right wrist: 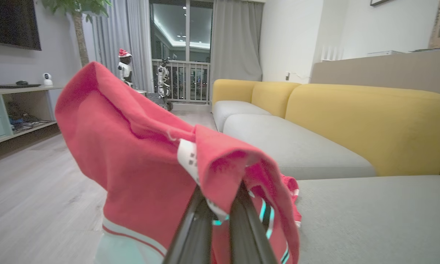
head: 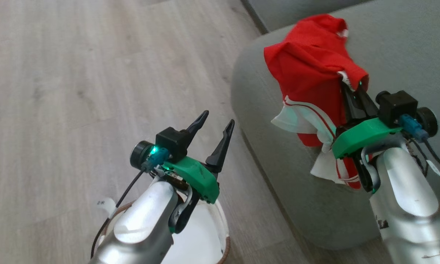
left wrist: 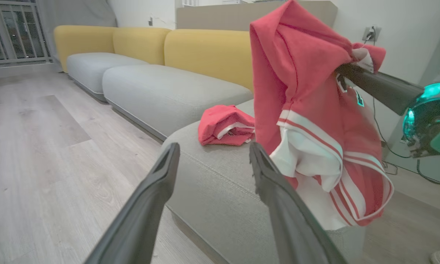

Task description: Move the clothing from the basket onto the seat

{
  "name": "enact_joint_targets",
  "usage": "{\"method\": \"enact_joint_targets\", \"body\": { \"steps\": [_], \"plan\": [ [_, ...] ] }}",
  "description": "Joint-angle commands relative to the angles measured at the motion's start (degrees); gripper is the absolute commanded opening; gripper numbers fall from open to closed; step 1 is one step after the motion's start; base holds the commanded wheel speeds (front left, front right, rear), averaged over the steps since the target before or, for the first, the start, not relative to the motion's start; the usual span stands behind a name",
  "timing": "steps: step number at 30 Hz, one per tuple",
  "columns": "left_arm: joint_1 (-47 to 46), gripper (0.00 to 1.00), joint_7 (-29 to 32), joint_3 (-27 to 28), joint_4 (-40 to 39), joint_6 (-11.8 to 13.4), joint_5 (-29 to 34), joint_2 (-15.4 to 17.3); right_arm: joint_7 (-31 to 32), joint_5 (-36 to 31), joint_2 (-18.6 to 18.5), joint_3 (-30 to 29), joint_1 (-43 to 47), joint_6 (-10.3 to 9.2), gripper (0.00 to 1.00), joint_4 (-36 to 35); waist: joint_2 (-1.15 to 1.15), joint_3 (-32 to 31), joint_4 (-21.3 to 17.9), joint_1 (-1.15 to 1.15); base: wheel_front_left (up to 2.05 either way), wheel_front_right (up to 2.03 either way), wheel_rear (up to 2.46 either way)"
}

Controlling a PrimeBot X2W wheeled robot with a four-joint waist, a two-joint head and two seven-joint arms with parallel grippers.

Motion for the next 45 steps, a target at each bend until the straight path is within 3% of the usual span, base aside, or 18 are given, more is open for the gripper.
{"method": "enact_joint_targets", "body": {
  "steps": [1,7,15,24,31,37,45],
  "plan": [
    [-1.45,1.0,-0.69,2.39,-1.95,-0.25,0.76,0.33,0.28,-0.29,-0.09,0.69,-3.1,0.41,0.0,-2.62,0.0,1.47,-3.13,0.0,0.0,0.0,0.0],
    [-0.77,1.0,-0.69,2.71,-1.98,-0.64,2.48,0.07,1.01,0.09,-0.49,0.3,-3.14,0.41,0.0,-3.36,0.0,2.65,-5.83,0.0,0.0,0.0,0.0],
    [-0.32,1.0,-0.7,2.68,-2.43,-0.98,3.51,-0.08,2.03,0.3,-1.85,0.47,-5.52,0.41,0.0,-2.75,0.0,4.1,-4.83,0.0,0.0,0.0,0.0],
    [-2.42,1.0,-0.7,2.51,-4.36,-0.44,6.0,-0.1,4.07,1.91,-7.32,-2.28,-18.06,0.41,0.0,0.7,0.0,10.58,0.92,0.0,0.0,0.0,0.0],
    [-6.12,1.0,-0.7,2.11,-6.13,-0.78,9.26,0.04,6.14,1.01,-14.91,-7.88,-30.79,0.41,0.0,3.27,0.0,18.68,6.26,0.0,0.0,0.0,0.0],
    [-9.73,1.0,-0.7,2.17,-9.11,-1.05,10.79,0.04,7.37,-3.9,-21.54,-10.91,-40.06,0.41,0.0,6.86,0.0,26.16,10.82,0.0,0.0,0.0,0.0],
    [-14.41,1.0,-0.7,1.22,-12.15,-1.34,13.13,-0.02,8.58,-10.67,-24.29,-16.54,-45.87,0.41,0.0,14.89,0.0,34.77,15.47,0.0,0.0,0.0,0.0]
  ]
}}
